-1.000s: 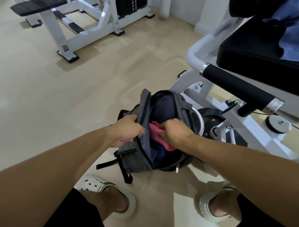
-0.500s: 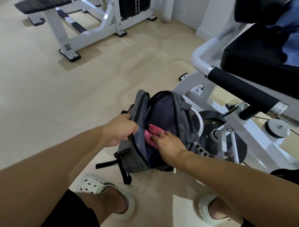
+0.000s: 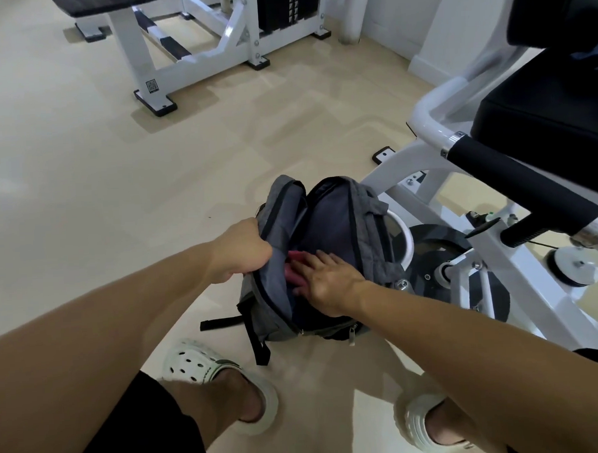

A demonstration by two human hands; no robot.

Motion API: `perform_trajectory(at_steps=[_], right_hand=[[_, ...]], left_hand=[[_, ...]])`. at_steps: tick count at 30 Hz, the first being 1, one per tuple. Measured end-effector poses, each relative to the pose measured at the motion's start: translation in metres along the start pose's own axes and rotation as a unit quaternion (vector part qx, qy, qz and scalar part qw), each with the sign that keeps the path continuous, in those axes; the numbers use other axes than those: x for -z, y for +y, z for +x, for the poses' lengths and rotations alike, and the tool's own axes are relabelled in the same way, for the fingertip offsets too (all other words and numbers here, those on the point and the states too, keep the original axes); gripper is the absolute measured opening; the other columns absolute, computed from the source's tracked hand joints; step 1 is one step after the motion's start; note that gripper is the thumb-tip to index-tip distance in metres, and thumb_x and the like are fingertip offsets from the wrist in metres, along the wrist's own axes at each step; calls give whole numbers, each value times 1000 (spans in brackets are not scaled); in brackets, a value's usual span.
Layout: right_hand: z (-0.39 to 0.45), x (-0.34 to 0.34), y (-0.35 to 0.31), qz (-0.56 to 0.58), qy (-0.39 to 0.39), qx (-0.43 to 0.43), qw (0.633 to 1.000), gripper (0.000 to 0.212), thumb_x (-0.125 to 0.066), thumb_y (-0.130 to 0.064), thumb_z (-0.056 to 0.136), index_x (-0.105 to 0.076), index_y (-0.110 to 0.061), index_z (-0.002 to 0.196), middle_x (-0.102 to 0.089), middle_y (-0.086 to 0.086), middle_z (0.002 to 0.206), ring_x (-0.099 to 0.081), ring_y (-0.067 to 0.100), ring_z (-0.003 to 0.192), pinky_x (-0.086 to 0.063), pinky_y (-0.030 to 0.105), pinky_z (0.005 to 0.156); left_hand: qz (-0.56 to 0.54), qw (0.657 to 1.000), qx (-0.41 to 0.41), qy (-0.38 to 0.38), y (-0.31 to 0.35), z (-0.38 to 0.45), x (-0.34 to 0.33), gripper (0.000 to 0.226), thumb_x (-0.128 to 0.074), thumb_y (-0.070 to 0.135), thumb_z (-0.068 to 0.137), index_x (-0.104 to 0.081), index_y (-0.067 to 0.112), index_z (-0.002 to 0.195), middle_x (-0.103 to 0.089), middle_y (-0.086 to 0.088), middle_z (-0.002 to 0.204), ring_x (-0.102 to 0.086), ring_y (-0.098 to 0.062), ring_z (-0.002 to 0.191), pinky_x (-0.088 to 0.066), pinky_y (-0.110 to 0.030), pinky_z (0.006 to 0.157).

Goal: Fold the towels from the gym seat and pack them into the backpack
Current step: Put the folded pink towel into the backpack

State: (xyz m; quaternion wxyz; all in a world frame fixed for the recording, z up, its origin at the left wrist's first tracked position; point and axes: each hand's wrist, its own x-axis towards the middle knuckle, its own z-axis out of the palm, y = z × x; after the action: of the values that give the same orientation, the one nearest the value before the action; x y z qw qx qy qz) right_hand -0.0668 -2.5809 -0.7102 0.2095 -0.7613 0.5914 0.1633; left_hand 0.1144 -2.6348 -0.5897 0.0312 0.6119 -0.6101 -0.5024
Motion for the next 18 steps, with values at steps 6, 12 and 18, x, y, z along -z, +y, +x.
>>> perform_trajectory(at_steps=[6, 12, 18], right_hand=[[3, -5, 1, 121, 6, -52, 991, 71, -45, -43, 102, -6, -33, 161, -24, 13, 164, -27, 35, 148, -20, 43, 123], [10, 14, -12, 88, -36, 25, 995, 46, -45, -19, 105, -37, -29, 149, -30, 6, 162, -44, 37, 136, -36, 41, 109], [29, 18, -18, 113, -65, 55, 990, 34, -44, -12, 103, -49, -16, 136, -45, 14, 146, -55, 38, 124, -44, 44, 105]], left_hand=[[167, 986, -27, 6, -4, -2, 9, 18, -54, 12, 89, -55, 10, 107, -63, -9, 108, -62, -26, 97, -52, -32, 74], [202, 979, -25, -10, -8, -3, 13, 21, -54, 12, 90, -56, 9, 111, -63, -9, 110, -62, -27, 100, -51, -31, 74], [190, 982, -14, -5, -4, -3, 15, 23, -53, 10, 91, -56, 10, 114, -62, -9, 111, -62, -29, 103, -51, -32, 76]])
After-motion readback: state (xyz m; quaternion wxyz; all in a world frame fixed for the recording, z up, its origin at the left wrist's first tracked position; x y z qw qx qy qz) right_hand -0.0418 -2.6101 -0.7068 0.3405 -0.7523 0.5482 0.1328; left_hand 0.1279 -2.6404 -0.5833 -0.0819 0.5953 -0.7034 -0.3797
